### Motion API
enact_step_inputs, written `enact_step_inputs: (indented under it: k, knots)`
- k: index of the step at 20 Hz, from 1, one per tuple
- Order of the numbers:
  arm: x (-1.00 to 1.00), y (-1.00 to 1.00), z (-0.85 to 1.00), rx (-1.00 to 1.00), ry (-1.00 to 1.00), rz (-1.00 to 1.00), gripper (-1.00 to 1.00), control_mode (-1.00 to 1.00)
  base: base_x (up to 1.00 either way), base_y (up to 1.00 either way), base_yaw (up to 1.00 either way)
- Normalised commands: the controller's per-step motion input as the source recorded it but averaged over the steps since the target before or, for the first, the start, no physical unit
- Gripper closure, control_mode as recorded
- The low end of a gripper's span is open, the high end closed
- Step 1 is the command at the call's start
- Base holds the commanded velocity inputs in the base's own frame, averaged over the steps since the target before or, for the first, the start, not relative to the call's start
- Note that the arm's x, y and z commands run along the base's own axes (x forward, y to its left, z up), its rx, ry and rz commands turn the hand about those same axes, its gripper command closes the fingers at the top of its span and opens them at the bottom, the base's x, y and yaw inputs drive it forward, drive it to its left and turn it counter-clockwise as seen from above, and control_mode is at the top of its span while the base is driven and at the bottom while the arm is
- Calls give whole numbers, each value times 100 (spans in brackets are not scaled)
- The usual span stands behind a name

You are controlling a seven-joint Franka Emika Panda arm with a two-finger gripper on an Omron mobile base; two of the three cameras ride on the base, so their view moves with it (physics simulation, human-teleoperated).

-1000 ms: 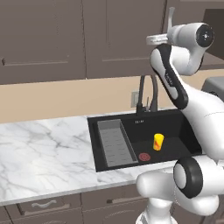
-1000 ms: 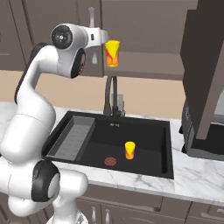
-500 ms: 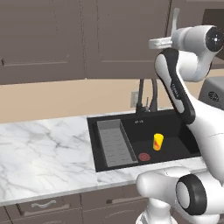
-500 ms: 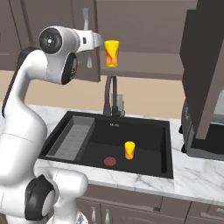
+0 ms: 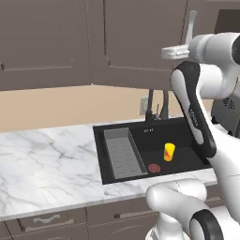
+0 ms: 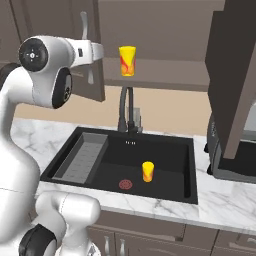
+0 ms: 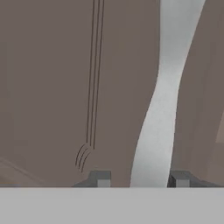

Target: Open the cabinet directly in front. Then move the beer and the cup to the dining counter with the candle on it.

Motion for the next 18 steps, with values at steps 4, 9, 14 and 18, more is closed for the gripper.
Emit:
enact_step_inputs:
  k: [4, 9, 14, 18]
  knots:
    - [-62, 42, 0, 0, 0, 0, 100, -100, 0, 0, 0]
    - [-65, 29, 0, 0, 0, 0, 100, -100, 0, 0, 0]
    - [-59, 21, 0, 0, 0, 0, -100, -100, 0, 0, 0]
    - [-52, -1, 0, 3, 0, 0, -100, -100, 0, 0, 0]
